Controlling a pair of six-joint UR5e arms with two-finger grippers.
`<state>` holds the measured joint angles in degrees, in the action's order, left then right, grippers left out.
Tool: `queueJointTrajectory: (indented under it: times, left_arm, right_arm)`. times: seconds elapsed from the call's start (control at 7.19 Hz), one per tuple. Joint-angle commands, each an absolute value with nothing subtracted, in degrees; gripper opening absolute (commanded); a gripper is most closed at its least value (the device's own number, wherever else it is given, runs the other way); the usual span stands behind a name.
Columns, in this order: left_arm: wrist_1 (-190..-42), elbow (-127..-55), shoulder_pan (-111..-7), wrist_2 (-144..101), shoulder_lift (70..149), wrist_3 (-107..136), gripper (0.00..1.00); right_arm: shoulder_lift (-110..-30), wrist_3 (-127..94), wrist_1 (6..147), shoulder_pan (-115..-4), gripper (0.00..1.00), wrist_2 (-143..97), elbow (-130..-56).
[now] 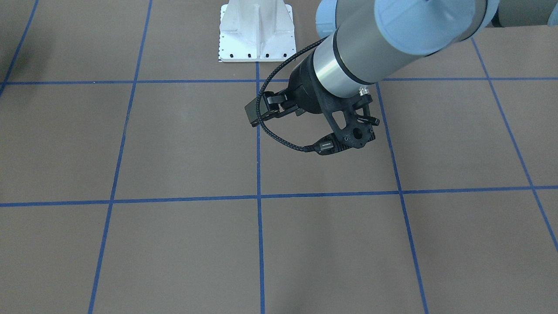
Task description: Left arm hands cup to right arm to dump lemon
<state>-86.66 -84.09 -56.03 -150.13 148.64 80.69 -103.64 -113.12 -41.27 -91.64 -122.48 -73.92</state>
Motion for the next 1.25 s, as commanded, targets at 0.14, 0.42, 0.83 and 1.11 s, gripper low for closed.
queueJointTrajectory:
  times: [0.14,0.42,0.83,1.11]
  left_arm:
    - [-86.66,-84.02,-55.55,-148.62,148.62,80.68,1.0]
    - [-86.66,-83.94,-55.72,-148.62,148.62,80.68,1.0]
    - [-86.66,-83.76,-55.64,-147.93,148.62,80.68,1.0]
    - [-86.66,-83.67,-55.63,-147.83,148.62,80.68,1.0]
  right_arm:
    - [-103.71,-121.35,-45.87,-91.67,0.0,-121.2,-70.41]
    - [-103.71,-129.93,-47.8,-91.76,0.0,-119.29,-69.7]
    - [-103.18,-135.06,-51.14,-91.76,0.0,-117.09,-67.5]
    - [-103.27,-138.33,-52.29,-91.84,0.0,-115.14,-67.24]
